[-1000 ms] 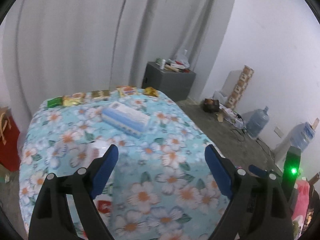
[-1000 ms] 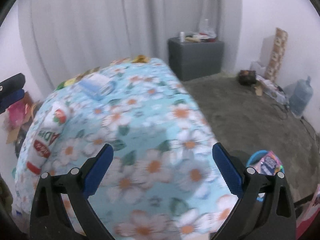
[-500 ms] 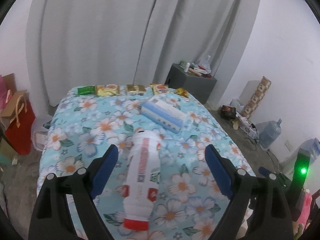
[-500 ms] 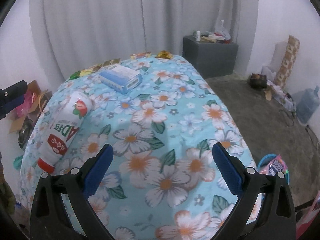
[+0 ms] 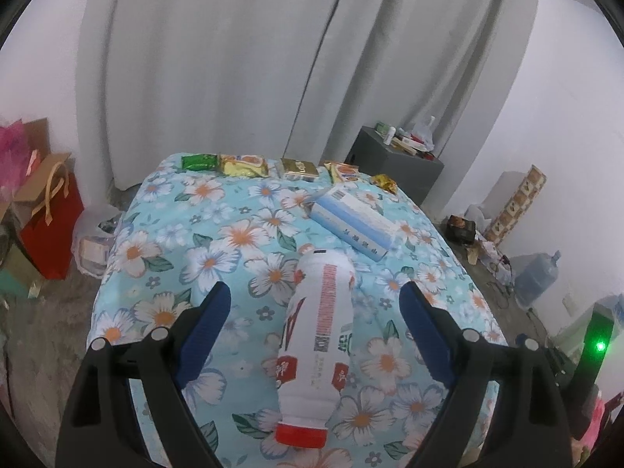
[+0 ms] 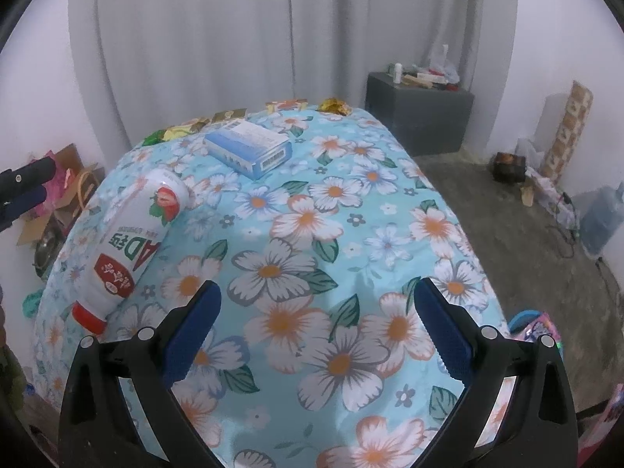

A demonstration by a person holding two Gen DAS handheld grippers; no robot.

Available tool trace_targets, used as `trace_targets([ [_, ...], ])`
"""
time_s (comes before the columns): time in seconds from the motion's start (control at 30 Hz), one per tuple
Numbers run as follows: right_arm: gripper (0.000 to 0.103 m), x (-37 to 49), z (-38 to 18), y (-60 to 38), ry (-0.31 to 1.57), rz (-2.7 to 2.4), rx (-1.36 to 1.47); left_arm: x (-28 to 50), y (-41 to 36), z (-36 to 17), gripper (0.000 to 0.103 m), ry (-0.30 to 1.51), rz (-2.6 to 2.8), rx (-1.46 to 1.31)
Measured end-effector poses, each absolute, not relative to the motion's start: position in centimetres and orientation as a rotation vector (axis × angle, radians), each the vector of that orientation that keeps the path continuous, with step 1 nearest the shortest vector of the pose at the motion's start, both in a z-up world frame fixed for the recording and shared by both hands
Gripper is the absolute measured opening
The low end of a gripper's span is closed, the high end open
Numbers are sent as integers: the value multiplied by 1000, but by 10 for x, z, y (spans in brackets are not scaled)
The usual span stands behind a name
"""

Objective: Collect trash
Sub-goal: 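Lower the right tool onto the white AD drink bottle and close around it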

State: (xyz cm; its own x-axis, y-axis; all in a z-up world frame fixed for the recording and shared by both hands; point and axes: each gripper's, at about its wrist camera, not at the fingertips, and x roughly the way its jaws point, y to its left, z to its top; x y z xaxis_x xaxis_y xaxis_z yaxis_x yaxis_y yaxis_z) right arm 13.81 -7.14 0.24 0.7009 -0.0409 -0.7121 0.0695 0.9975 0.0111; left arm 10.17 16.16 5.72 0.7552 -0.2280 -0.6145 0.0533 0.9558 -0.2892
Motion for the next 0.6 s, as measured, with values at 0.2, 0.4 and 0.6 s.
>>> trace_targets([
  [0.2, 95, 150, -1, -76, 857, 106, 220, 91, 178, 51, 86, 696, -87, -270],
  [0.4, 95, 187, -13, -52, 979, 353, 429, 84, 194, 41, 86, 703, -4, -255],
  [0.6, 95, 233, -42, -11, 1108, 457, 593, 82, 195, 42, 87, 698, 95, -150],
])
